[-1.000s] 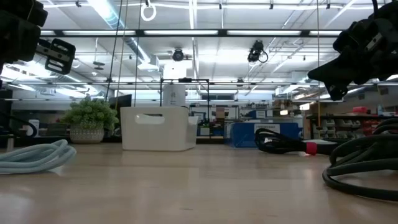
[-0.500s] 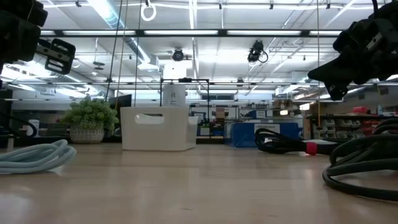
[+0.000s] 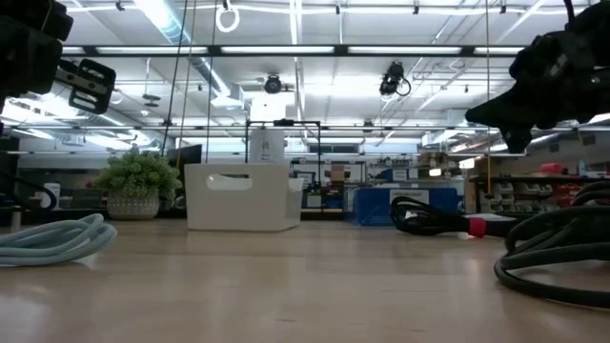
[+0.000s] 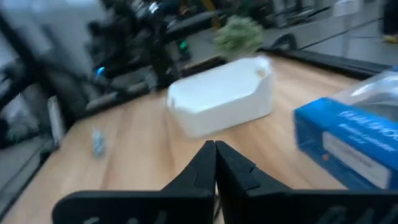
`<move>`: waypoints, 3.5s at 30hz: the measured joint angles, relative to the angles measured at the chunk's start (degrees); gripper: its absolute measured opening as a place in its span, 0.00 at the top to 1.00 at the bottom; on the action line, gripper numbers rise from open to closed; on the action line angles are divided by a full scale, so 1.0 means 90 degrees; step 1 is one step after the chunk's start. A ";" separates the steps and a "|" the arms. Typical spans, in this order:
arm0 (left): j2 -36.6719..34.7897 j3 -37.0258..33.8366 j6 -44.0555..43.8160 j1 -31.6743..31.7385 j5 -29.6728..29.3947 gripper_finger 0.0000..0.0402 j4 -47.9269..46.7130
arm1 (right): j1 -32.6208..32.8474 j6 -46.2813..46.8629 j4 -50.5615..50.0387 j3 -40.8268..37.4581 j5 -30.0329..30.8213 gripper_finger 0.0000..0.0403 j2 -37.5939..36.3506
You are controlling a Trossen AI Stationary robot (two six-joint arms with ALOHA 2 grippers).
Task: Pick and place USB-C Cables
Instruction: Put the top black charger cable into the white bin
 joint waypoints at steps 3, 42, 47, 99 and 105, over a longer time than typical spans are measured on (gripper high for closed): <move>0.0001 -0.0002 0.0000 -0.0002 0.0002 0.97 -0.0001 | -0.0008 0.1281 0.0815 -0.0002 0.0154 0.97 0.0000; 0.0010 0.0000 0.0003 0.0001 -0.0570 0.97 0.0002 | -0.0264 0.1673 0.3688 0.3320 -0.0305 0.97 0.5341; 0.0010 0.0000 0.0005 0.0001 -0.0576 0.97 0.0002 | -0.0274 0.1929 0.3517 0.3554 -0.0402 0.97 0.6134; 0.0013 0.0000 0.0338 0.0001 -0.1101 0.97 -0.0025 | 0.0400 -0.0882 -0.4362 0.5889 -0.0936 0.44 0.8471; 0.0013 0.0000 0.0335 -0.0002 -0.1101 0.97 -0.0025 | 0.0543 -0.1168 -0.3736 0.5376 -0.0943 0.44 0.8471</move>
